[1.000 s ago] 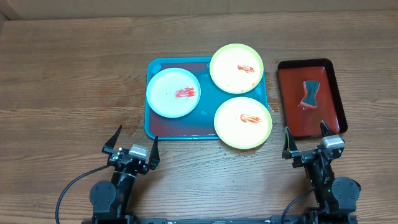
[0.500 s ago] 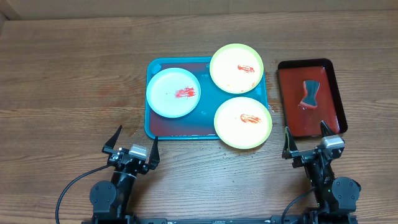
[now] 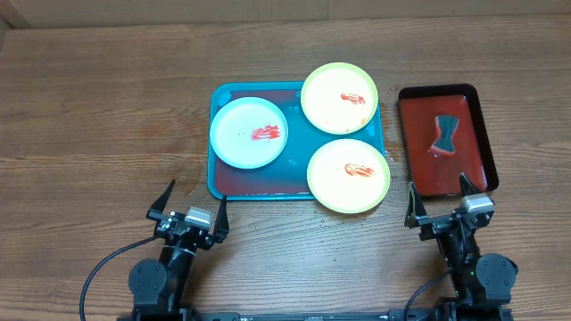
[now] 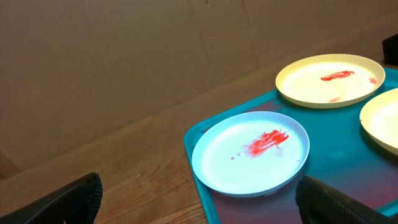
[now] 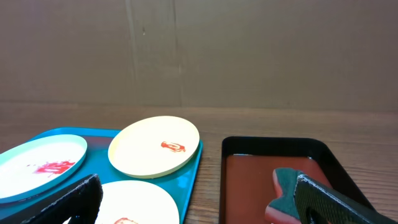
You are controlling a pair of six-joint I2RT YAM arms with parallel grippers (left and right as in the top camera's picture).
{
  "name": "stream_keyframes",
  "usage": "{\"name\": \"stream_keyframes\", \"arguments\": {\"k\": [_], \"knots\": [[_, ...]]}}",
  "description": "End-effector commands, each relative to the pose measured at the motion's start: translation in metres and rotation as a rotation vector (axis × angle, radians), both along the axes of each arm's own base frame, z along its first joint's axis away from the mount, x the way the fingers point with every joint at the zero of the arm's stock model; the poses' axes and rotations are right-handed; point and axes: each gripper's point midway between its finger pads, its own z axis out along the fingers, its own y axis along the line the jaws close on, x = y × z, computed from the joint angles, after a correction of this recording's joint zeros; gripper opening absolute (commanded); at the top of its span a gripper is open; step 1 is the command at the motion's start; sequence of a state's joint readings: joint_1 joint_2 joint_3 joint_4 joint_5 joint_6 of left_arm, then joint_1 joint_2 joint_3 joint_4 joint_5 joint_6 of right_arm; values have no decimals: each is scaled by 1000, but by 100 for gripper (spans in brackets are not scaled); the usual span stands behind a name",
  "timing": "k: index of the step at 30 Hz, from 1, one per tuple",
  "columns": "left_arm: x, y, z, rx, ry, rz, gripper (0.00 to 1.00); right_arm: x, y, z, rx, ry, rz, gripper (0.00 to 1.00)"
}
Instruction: Clean dirty plates on tray and stack at the side
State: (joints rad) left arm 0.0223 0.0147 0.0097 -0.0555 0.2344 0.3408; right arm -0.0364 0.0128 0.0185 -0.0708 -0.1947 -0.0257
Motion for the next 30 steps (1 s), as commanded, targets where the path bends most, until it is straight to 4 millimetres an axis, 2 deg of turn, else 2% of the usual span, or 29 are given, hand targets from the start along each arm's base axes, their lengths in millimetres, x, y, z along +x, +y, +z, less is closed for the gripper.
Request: {"name": "stream_keyframes", "arguments": {"k": [1, 26, 30], "knots": [[0, 3, 0, 11, -8, 15, 100, 0, 2, -2, 2, -4, 10, 100], [-1, -2, 1, -16, -5, -14, 100, -1, 4, -1, 2, -7, 18, 100], [-1, -6, 12, -41, -48, -37, 100, -2, 12, 1, 2, -15, 69, 100]]}}
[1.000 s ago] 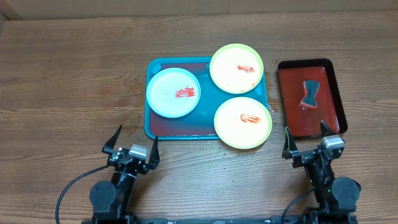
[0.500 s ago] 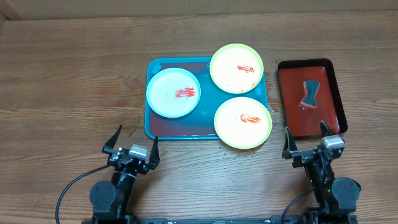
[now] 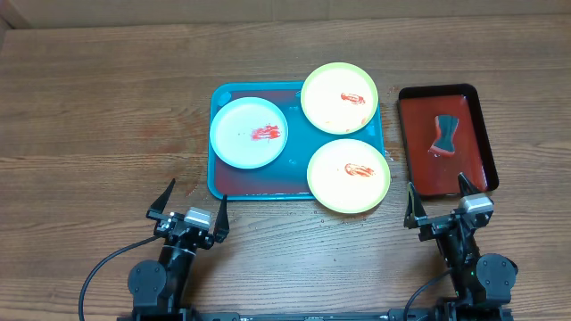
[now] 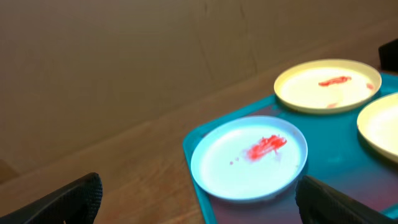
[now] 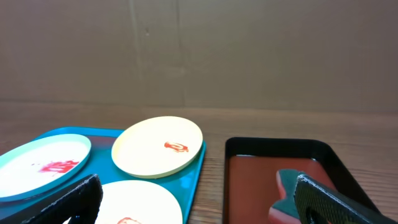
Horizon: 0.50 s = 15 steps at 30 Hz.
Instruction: Clean dirty plates on tray and stack at the side
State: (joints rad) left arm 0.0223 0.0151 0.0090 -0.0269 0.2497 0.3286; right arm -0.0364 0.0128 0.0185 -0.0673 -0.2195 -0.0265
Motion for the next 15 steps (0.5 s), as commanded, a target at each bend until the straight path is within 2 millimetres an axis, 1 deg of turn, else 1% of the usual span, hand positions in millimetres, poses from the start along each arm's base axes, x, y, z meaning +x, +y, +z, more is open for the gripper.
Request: {"name": "stream_keyframes", "arguments": {"k": [1, 4, 6, 8, 11, 15], "knots": [[-2, -5, 7, -30, -28, -34, 99, -2, 9, 0, 2, -12, 49, 100], [-2, -5, 8, -74, -18, -36, 100, -2, 10, 2, 2, -15, 56, 100], [-2, -6, 11, -115, -13, -37, 100, -3, 10, 8, 1, -26, 57, 100], [-4, -8, 18, -148, -15, -50, 100, -5, 10, 20, 0, -51, 57, 100], [-10, -14, 34, -153, -22, -85, 100, -9, 10, 41, -10, -94, 56, 100], [-15, -16, 54, -156, 3, -94, 100, -12, 10, 69, -12, -126, 56, 100]]}}
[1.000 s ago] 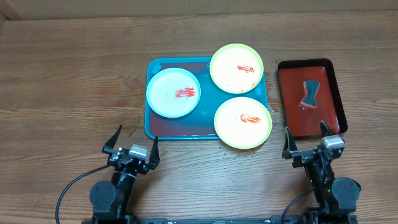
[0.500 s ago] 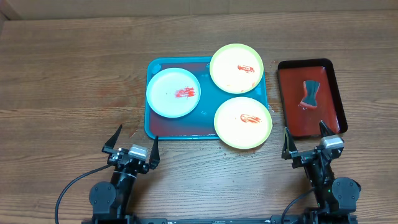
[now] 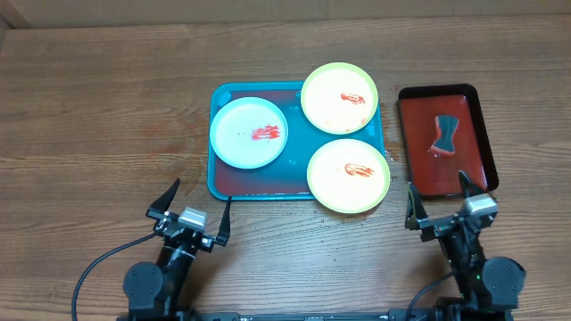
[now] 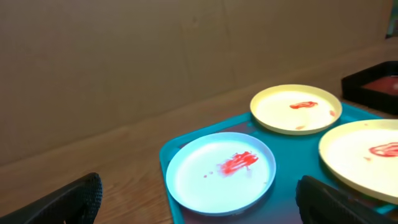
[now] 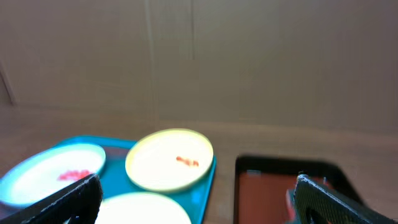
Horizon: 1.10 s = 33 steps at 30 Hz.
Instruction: Clean dirty plates on tray and stack at the side
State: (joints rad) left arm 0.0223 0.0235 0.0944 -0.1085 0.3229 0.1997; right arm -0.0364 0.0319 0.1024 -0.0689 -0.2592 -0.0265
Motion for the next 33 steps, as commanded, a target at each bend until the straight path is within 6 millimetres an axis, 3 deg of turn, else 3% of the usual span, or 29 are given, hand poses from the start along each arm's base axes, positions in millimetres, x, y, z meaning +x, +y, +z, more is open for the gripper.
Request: {"name": "stream_keyframes", "arguments": {"k": [1, 4, 10, 18, 27, 33], "knots": [[-7, -3, 39, -31, -26, -23, 100, -6, 4, 40, -8, -65, 16, 100], [-3, -3, 54, -32, 1, -23, 100, -3, 3, 58, -7, -42, 16, 100], [15, -6, 76, -38, 89, -44, 100, 14, 2, 75, -5, 105, 12, 100], [61, -7, 88, -57, 415, -52, 100, 51, 1, 84, 6, 417, 14, 100], [111, -12, 71, -105, 883, -81, 100, 85, 1, 62, 22, 829, 16, 100], [128, -40, 44, -227, 1071, -241, 100, 102, 3, 27, 73, 1016, 17, 100]]}}
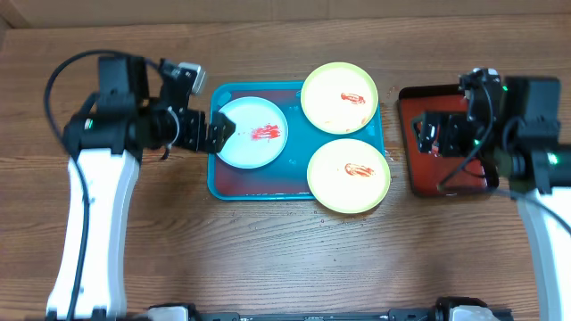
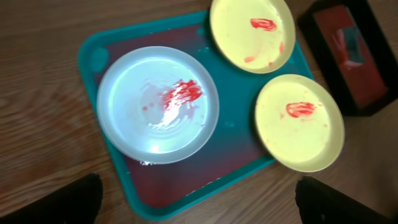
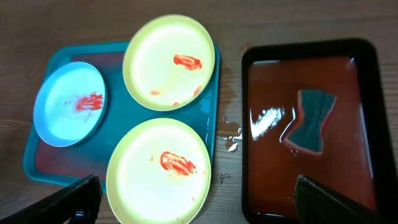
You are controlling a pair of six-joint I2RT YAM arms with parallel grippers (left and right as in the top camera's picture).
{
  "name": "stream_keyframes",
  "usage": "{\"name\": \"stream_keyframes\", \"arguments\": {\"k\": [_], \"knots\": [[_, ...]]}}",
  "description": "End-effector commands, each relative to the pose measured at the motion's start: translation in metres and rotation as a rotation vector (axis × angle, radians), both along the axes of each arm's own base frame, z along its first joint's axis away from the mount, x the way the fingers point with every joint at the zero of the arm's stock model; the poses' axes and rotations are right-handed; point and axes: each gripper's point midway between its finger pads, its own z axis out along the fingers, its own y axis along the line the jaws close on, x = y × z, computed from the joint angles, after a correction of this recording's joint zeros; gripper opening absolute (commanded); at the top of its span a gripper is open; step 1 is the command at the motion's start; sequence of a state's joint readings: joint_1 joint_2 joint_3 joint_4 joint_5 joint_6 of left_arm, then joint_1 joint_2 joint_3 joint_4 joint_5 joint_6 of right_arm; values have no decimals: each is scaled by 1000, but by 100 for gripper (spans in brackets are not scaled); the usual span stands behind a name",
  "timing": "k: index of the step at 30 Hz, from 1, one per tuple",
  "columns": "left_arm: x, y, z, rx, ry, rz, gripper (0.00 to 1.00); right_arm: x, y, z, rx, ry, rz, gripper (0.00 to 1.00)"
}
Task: Clean dirty plates on tray and stack at the side
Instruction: 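Move left gripper to white plate rim, right gripper over sponge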
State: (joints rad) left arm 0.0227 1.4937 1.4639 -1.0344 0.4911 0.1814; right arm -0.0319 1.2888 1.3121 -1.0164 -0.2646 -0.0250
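A teal tray [image 1: 214, 183] holds a pale blue plate [image 1: 254, 134] and two yellow plates [image 1: 339, 98] [image 1: 348, 174], each smeared with red. My left gripper [image 1: 217, 134] hangs open above the tray's left edge, next to the blue plate [image 2: 158, 102]. The left wrist view looks down between its spread fingers [image 2: 62, 199]. My right gripper [image 1: 435, 134] is open over the black tray [image 1: 446, 183], in which a dark sponge [image 3: 309, 121] lies in red liquid. Both grippers hold nothing.
Bare wooden table lies to the left of the teal tray and along the near side. Small wet spots [image 3: 233, 140] sit on the wood between the two trays. A cardboard wall runs along the far edge.
Both arms have left the near table edge. The left gripper is now high over the teal tray's left side, the right over the black tray, both cameras looking down. Plates and sponge lie as before.
Both arms sat folded at the near edge, grippers open, the cameras looking level across the plates. At the last earlier moment both views had shifted slightly. Now the arms are stretched out over the two trays, and nothing has been touched.
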Motion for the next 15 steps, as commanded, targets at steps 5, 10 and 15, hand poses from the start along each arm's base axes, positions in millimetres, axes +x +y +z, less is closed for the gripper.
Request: {"name": "stream_keyframes", "arguments": {"k": [5, 10, 15], "knots": [[20, -20, -33, -170, 141, -33, 100, 19, 5, -23, 53, 86, -11, 94], [27, -21, -61, -203, 250, 19, 100, 37, -34, -50, -4, 156, -261, 83], [35, -3, -74, -112, 270, 121, 89, 40, -57, -91, -81, 272, -365, 84]]}}
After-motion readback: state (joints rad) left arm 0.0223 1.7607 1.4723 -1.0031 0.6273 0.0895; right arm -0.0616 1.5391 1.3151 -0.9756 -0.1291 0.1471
